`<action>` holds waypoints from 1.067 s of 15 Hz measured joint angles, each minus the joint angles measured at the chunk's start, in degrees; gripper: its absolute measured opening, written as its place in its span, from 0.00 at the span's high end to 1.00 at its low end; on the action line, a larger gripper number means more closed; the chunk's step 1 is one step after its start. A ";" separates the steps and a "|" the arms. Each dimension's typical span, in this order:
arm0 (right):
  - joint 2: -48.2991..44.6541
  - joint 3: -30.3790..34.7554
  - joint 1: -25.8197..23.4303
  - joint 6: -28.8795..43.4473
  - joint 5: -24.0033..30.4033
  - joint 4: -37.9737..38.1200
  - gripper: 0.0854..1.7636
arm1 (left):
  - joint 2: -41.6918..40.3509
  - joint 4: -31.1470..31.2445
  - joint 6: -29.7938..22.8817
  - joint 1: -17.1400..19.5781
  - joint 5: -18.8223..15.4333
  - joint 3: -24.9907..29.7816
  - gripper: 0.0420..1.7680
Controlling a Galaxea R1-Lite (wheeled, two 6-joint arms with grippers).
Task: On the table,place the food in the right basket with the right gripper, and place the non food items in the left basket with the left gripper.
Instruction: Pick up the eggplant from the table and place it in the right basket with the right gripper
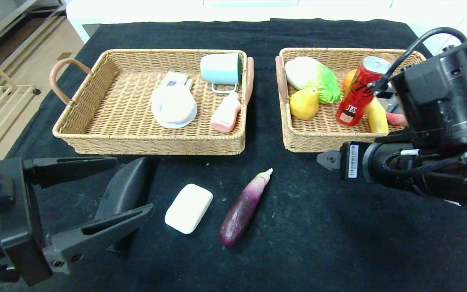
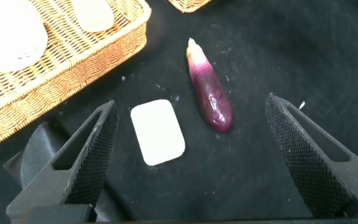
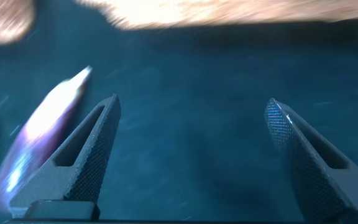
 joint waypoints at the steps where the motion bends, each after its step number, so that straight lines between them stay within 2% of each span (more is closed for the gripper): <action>1: 1.12 -0.41 2.34 0.06 -0.22 -0.09 0.04 | -0.06 -0.06 0.02 0.01 0.02 -0.04 0.03; 7: 9.09 -7.61 11.61 0.67 -4.43 -0.17 0.04 | -1.24 0.00 0.00 0.11 0.17 -0.55 0.03; 13: 18.63 -16.26 16.37 3.27 -9.84 0.02 0.04 | -3.47 0.02 -0.04 0.21 0.15 -1.22 0.03; 16: 21.60 -17.76 18.10 4.72 -10.47 0.40 0.04 | -4.35 0.02 0.00 0.23 0.15 -1.41 0.03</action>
